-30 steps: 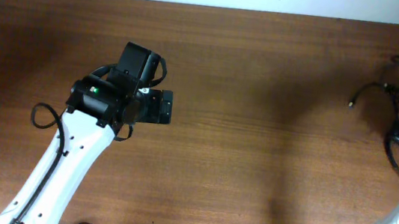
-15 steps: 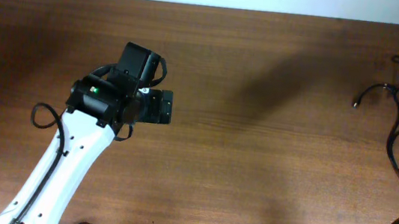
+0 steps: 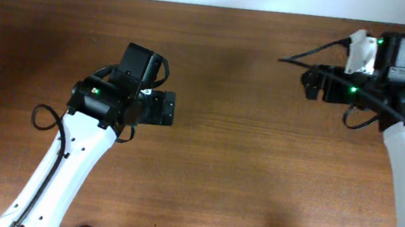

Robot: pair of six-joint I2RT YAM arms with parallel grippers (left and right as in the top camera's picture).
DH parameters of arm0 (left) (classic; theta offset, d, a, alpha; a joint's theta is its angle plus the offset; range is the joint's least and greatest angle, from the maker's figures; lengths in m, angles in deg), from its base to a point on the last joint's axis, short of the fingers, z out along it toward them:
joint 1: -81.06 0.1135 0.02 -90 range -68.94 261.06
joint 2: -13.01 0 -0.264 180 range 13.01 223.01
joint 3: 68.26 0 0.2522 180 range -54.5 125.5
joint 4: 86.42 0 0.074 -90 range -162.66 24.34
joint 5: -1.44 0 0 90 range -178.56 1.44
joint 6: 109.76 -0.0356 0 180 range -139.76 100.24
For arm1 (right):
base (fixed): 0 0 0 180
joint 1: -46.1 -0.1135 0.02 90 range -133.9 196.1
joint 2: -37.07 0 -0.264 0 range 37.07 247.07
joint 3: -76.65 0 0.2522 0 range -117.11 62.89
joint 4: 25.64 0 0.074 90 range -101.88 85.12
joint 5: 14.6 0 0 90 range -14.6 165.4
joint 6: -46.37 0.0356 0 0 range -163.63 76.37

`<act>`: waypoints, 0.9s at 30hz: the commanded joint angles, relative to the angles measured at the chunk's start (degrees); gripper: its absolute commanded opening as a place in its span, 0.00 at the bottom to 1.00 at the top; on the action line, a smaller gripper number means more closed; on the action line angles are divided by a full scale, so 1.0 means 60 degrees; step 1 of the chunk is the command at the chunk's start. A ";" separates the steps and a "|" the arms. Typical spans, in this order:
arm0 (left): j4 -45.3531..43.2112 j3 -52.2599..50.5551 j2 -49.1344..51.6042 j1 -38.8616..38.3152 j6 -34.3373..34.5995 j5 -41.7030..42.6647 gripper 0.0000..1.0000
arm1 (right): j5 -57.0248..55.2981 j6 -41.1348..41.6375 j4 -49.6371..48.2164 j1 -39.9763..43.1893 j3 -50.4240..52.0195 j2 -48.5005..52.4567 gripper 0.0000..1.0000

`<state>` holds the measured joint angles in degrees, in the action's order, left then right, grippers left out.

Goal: Untangle cables

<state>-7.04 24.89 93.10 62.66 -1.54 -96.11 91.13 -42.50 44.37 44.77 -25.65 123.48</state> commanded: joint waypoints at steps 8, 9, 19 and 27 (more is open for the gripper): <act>0.0004 0.0026 -0.0138 0.0033 0.0098 -0.0069 0.99 | 0.0018 -0.0033 0.0095 -0.0404 0.0022 -0.0073 0.99; 0.0004 0.0026 -0.0138 0.0033 0.0098 -0.0073 0.99 | 0.0018 -0.0033 0.0095 -0.0404 0.0022 -0.0073 0.99; 0.0007 0.0026 -0.0138 0.0033 0.0098 -0.0069 0.99 | 0.0018 -0.0033 0.0095 -0.0404 0.0022 -0.0073 0.99; 0.0135 -0.0270 -0.0441 -0.0302 0.0044 -0.0262 0.99 | 0.0022 -0.0033 0.0095 -0.0404 0.0022 -0.0073 0.99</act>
<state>-5.99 24.89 93.08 62.42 -1.54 -96.16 91.13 -42.54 44.94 42.57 -25.65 123.48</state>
